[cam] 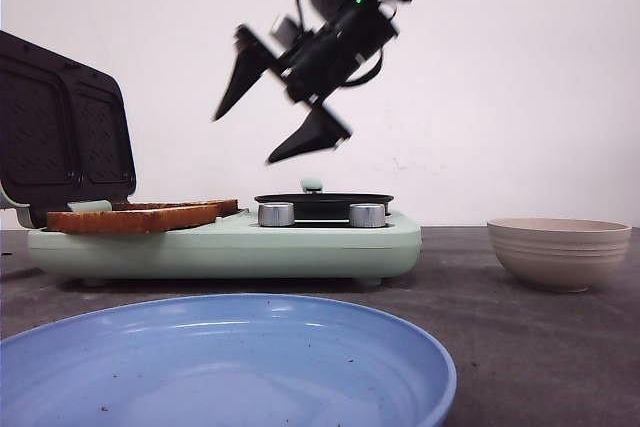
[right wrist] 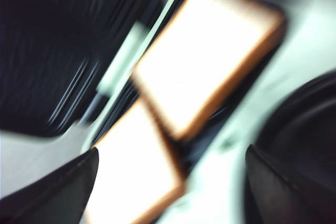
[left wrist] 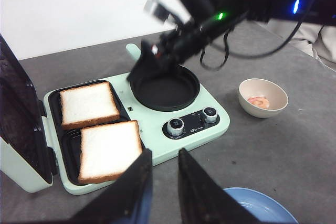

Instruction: Make breakfast with bread and shrimp

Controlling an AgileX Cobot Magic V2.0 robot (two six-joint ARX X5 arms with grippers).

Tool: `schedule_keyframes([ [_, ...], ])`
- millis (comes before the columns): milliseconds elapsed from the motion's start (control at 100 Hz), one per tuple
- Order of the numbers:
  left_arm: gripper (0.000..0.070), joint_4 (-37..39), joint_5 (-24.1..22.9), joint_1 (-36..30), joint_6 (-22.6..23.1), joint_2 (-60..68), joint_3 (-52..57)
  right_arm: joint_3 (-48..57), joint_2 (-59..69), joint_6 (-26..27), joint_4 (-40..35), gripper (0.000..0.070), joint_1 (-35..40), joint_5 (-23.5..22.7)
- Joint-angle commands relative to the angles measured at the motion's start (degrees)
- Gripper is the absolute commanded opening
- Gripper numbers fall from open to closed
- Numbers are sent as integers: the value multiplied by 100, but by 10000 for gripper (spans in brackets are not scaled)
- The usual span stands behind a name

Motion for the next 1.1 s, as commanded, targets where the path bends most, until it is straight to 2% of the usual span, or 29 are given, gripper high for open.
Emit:
schedule_keyframes([
  [0, 5, 46, -4, -26, -11, 15, 79, 450, 142, -297, -247, 371, -17, 4],
  [50, 5, 46, -9, -24, -11, 15, 79, 664, 101, -520, -560, 137, -63, 33],
  [90, 5, 46, -24, -24, -13, 15, 79, 793, 52, -699, -774, 0, -79, 151],
  [320, 5, 33, -24, -24, -11, 4, 79, 883, -730, -804, -1224, 0, -79, 1554],
  [470, 5, 22, -79, -24, -9, -72, 79, 883, -1362, -1163, -1353, 0, -74, 1803],
  [590, 5, 35, -363, -20, 7, -127, 79, 876, -1816, -1438, -1692, 0, -74, 1893],
  [780, 5, 214, -527, -20, 57, -127, 79, 201, -2354, -1462, -2046, 0, -140, 2455],
  [850, 5, 221, -525, -20, 57, -127, 79, -455, -2680, -1462, -1838, 0, -175, 2520],
  [930, 5, 179, -525, -20, 55, -129, 79, -1537, -3265, -1462, -1279, 0, -175, 2564],
  [1090, 5, 146, -525, -20, 57, -166, 79, -4280, -4940, -1460, 621, 0, -160, 2566],
])
